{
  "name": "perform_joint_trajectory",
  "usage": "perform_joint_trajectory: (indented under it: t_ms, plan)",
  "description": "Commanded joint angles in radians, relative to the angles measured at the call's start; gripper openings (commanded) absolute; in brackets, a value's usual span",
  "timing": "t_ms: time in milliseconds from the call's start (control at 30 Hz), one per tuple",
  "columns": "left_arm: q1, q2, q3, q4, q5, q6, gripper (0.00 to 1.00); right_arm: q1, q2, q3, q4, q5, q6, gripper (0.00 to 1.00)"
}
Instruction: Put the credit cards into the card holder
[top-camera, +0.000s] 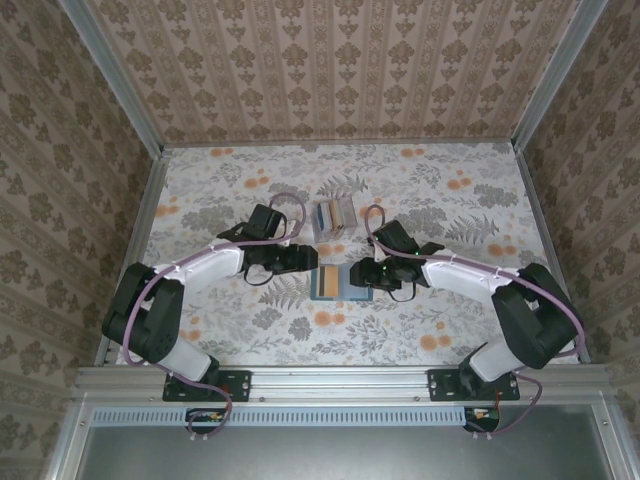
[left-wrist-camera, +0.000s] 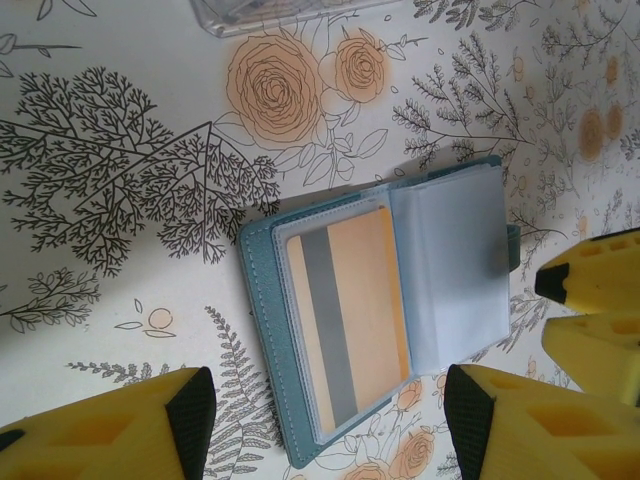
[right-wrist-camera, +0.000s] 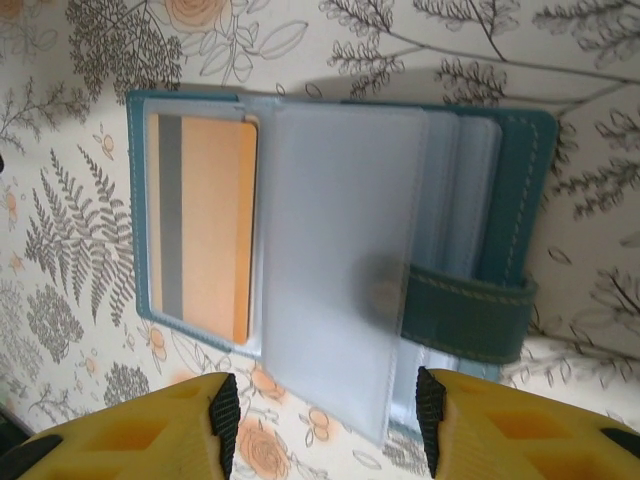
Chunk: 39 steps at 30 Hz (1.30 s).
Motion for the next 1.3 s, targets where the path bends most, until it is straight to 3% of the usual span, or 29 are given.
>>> perform_joint_trajectory:
  t_ms: [0,567,867,1267]
  plan:
    - [-0.006,-0.014,0.0,0.004,-0.005,-0.008,0.66,0.006,0.034,0.017,0.019,-0.021,-0.002,0.54]
    - [0.003,-0.023,-0.027,0.016,0.002,-0.02,0.66,0.033,0.085,0.009,0.119,-0.111,0.038,0.52]
    - [0.005,-0.04,-0.027,-0.006,-0.016,-0.004,0.65,0.035,-0.065,-0.025,-0.009,0.045,-0.002,0.54]
    - [0.003,-0.032,-0.017,0.0,-0.004,-0.007,0.66,0.047,-0.026,-0.095,0.099,0.014,0.026,0.54]
